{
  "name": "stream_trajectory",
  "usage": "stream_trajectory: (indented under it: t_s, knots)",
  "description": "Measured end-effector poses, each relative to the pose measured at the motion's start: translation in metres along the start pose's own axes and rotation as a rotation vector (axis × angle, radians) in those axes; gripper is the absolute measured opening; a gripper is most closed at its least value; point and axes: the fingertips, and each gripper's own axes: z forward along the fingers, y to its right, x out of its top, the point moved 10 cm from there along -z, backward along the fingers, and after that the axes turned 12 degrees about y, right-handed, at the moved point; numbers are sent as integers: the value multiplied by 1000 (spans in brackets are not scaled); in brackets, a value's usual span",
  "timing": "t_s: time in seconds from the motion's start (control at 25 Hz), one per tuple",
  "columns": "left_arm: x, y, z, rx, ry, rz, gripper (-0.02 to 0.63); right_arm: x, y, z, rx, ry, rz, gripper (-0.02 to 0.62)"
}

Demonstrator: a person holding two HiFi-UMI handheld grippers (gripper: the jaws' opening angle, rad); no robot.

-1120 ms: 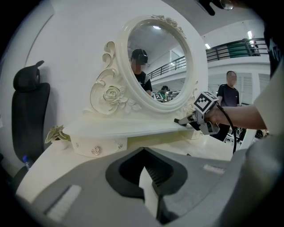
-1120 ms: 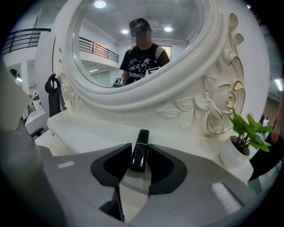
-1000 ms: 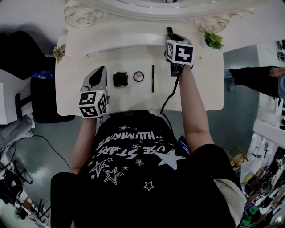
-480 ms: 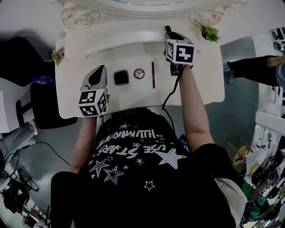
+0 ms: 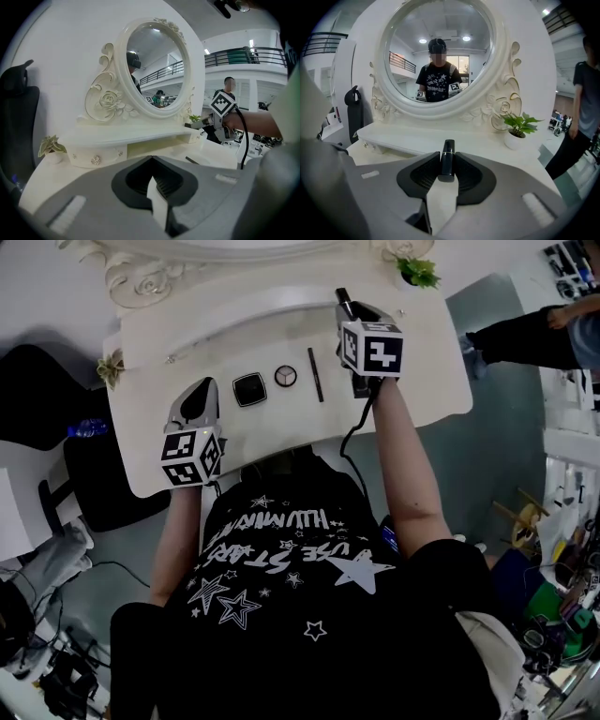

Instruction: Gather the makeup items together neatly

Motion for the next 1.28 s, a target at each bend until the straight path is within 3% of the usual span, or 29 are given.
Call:
stream_trajectory:
  t_s: [0.48, 1.28]
  knots:
    - [-10, 10, -9, -93, -35, 18, 0, -55, -16, -47, -39, -26, 33, 127]
    - [-27, 20, -20, -93, -80, 1, 0, -129, -25, -48, -36, -139, 52, 127]
